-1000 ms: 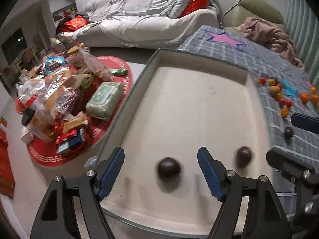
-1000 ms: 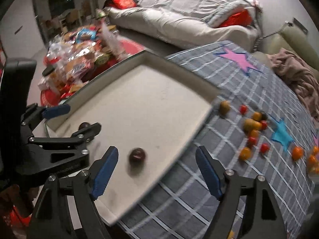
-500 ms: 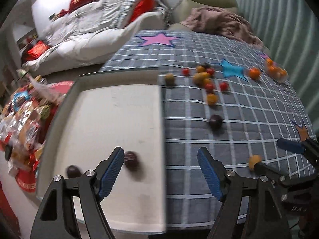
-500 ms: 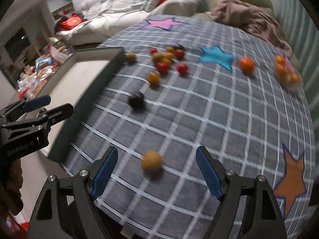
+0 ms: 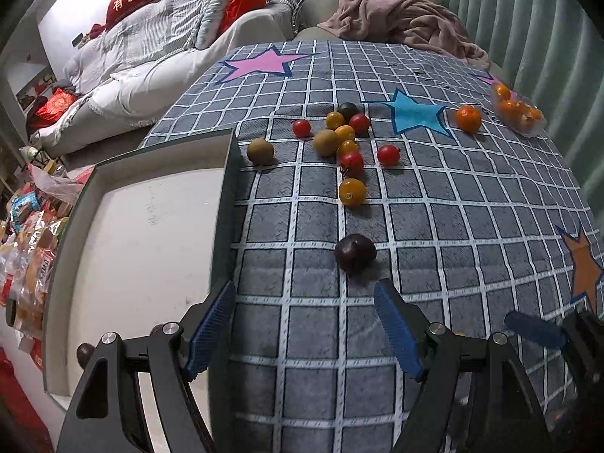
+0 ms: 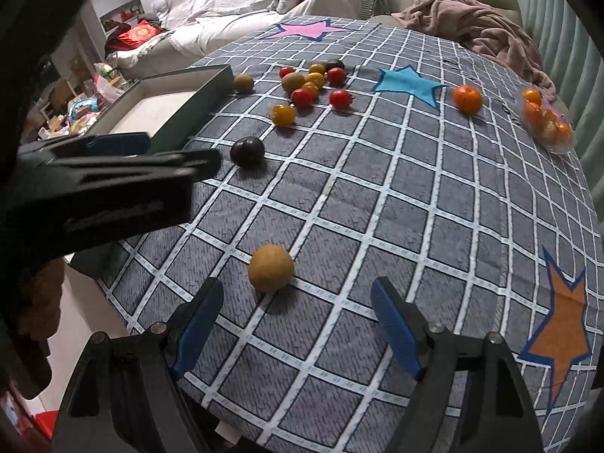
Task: Organize fruits
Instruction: 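Move both open tools back over the fruits on the cloth, then grasp a dark plum with the left tool while the right tool grasps a golden kiwi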
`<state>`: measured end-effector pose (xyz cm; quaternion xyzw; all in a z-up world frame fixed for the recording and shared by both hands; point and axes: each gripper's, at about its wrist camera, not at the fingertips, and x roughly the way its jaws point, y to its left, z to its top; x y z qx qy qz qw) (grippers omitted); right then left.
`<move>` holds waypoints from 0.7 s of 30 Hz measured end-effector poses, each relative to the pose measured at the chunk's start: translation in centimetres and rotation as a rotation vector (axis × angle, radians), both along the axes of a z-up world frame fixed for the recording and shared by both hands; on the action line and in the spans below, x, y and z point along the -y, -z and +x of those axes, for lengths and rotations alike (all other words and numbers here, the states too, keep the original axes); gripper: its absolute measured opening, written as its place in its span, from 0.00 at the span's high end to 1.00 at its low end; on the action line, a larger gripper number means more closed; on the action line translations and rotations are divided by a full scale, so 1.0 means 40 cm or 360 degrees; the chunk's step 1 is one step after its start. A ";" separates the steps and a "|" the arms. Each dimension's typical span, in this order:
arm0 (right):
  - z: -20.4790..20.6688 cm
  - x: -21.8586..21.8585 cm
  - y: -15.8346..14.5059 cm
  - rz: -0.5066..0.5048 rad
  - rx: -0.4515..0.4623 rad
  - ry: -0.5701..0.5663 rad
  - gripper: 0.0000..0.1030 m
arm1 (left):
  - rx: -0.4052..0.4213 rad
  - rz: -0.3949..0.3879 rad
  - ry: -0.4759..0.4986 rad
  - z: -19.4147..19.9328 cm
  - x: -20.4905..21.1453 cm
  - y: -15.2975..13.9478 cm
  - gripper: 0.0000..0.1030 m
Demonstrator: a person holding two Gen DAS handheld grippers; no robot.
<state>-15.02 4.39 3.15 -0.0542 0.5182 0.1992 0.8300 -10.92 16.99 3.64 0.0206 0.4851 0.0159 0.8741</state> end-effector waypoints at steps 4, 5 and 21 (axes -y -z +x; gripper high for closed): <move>0.007 -0.013 0.012 -0.0003 0.0008 -0.0006 0.19 | -0.0026 -0.0001 -0.0018 0.032 0.015 0.018 0.25; 0.008 -0.015 0.013 -0.0003 0.0014 -0.0006 0.19 | -0.0030 0.0004 -0.0020 0.043 0.020 0.023 0.25; 0.016 -0.017 0.010 0.0037 0.0091 -0.0041 0.72 | -0.0113 -0.0084 0.0034 0.084 0.062 0.069 0.70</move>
